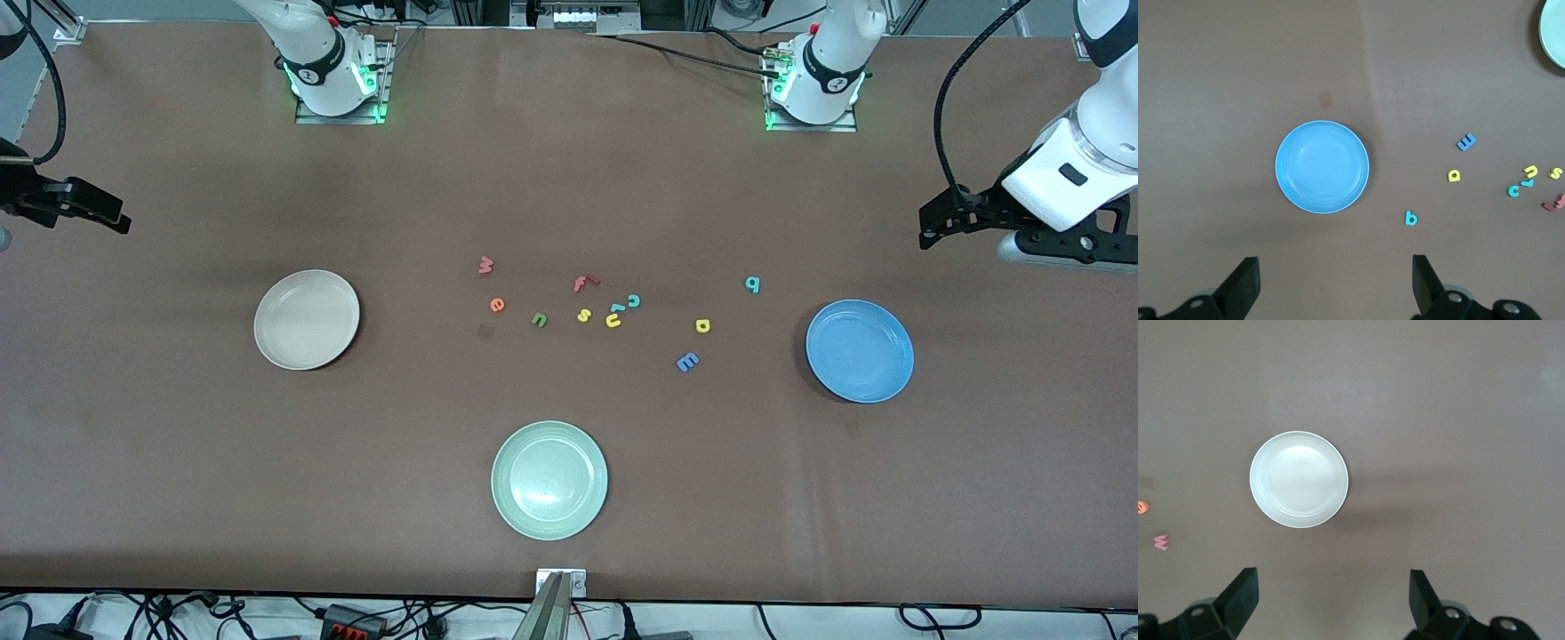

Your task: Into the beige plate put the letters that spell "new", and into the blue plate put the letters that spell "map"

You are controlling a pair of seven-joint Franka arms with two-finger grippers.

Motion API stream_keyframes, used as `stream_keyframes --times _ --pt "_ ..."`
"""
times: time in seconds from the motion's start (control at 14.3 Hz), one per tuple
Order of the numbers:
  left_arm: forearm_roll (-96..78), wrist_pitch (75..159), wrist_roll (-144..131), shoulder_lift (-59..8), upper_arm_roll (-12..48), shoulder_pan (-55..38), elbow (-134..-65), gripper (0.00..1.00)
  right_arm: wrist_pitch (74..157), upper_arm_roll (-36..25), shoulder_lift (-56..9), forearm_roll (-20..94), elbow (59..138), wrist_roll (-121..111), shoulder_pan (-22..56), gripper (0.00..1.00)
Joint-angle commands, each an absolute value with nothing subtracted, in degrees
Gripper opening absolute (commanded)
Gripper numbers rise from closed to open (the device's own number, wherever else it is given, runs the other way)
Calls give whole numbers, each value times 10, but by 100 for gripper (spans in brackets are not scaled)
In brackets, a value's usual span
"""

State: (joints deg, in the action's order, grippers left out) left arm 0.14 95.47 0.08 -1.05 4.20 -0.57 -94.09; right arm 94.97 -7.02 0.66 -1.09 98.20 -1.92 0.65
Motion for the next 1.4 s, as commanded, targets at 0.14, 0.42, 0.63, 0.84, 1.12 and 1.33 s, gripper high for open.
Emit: stream_keyframes --times 0.14,0.42,0.63,0.84,1.12,1.33 --pt "-2 942 -4 -11 43 -5 -930 100 954 -66 17 -15 990 -25 -1 100" --pt "-2 942 -4 -11 43 -5 -930 100 954 -65 15 -17 989 -27 3 100" --pt "-3 940 -4 -11 43 -5 -930 100 956 -64 14 -16 989 -26 3 100" --pt "-2 940 -5 -11 43 -5 -930 100 954 -63 11 -16 989 -27 4 100" --pt "-3 939 -4 -11 47 -7 -930 100 957 -62 -9 -9 993 -27 10 100" --pt "-3 939 -2 -11 46 -7 -930 100 983 -62 -62 -7 997 -27 59 100"
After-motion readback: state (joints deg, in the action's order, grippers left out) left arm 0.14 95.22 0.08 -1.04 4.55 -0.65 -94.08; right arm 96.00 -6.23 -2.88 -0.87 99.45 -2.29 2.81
